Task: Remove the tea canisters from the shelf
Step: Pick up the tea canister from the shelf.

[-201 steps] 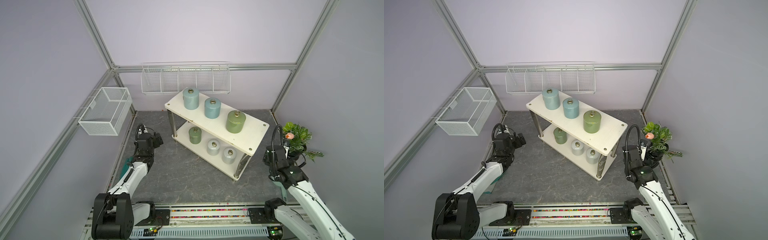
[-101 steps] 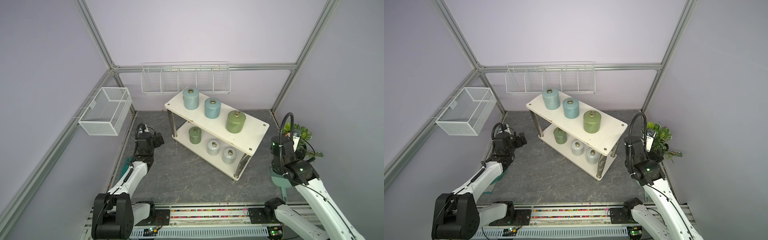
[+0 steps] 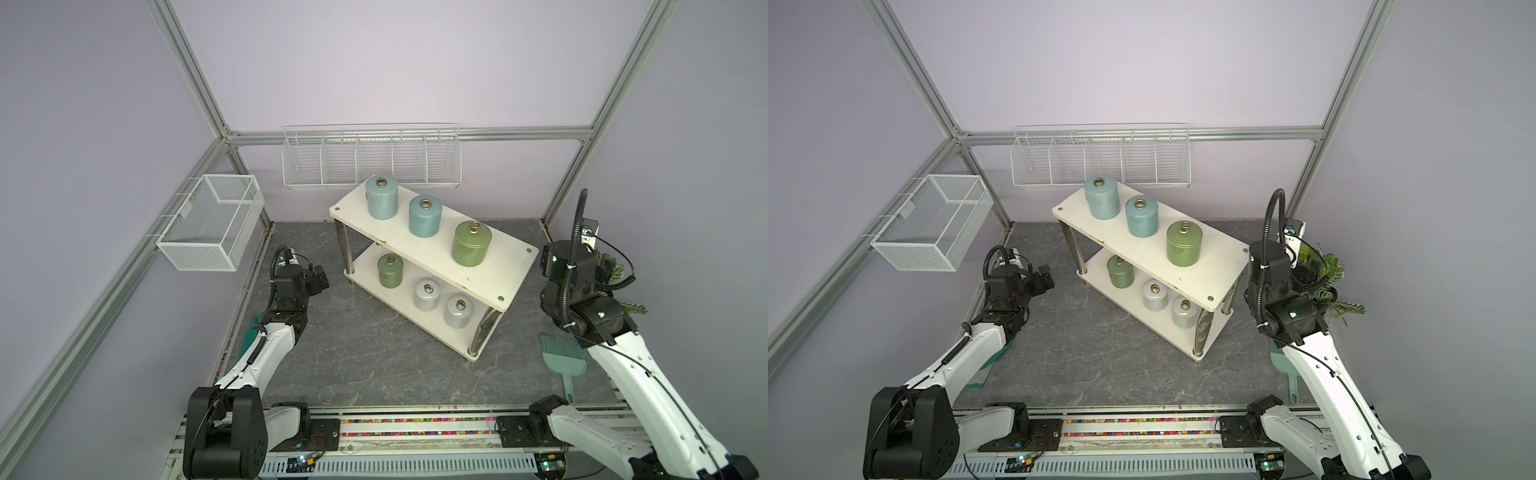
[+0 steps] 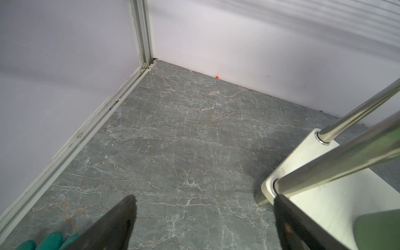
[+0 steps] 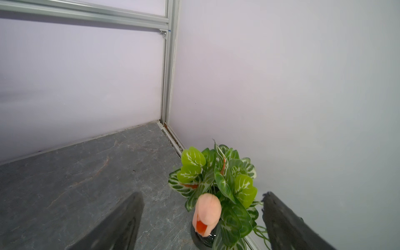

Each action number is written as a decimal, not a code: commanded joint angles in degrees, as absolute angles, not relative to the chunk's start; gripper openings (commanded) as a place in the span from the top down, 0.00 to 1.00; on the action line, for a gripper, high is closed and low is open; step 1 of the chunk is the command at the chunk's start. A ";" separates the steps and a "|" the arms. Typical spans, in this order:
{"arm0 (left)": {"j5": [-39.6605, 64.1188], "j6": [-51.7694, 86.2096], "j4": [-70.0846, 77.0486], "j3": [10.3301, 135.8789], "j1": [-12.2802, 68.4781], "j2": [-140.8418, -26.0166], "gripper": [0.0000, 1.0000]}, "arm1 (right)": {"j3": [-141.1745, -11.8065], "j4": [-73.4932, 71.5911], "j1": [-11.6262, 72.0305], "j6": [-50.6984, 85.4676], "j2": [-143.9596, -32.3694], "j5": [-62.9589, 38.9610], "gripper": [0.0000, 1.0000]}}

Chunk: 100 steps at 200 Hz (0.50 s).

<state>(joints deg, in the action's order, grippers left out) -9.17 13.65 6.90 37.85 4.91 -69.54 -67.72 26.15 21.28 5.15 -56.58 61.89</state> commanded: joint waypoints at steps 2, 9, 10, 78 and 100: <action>-7.97 13.34 5.77 39.89 5.22 -68.47 0.00 | -71.19 25.11 21.94 0.79 -57.27 59.11 0.11; -7.91 13.31 5.50 40.07 5.11 -68.39 0.00 | -72.27 26.54 22.13 0.79 -57.71 58.25 0.11; -7.87 13.38 5.48 40.12 5.15 -68.38 0.00 | -72.39 26.72 22.14 0.75 -57.77 58.13 0.11; -5.11 14.84 4.92 40.34 5.27 -66.25 0.00 | -76.24 40.19 27.16 7.03 -55.46 45.26 0.11; -4.60 15.37 5.15 40.34 5.23 -66.35 0.00 | -76.03 43.97 29.36 10.02 -54.87 44.28 0.11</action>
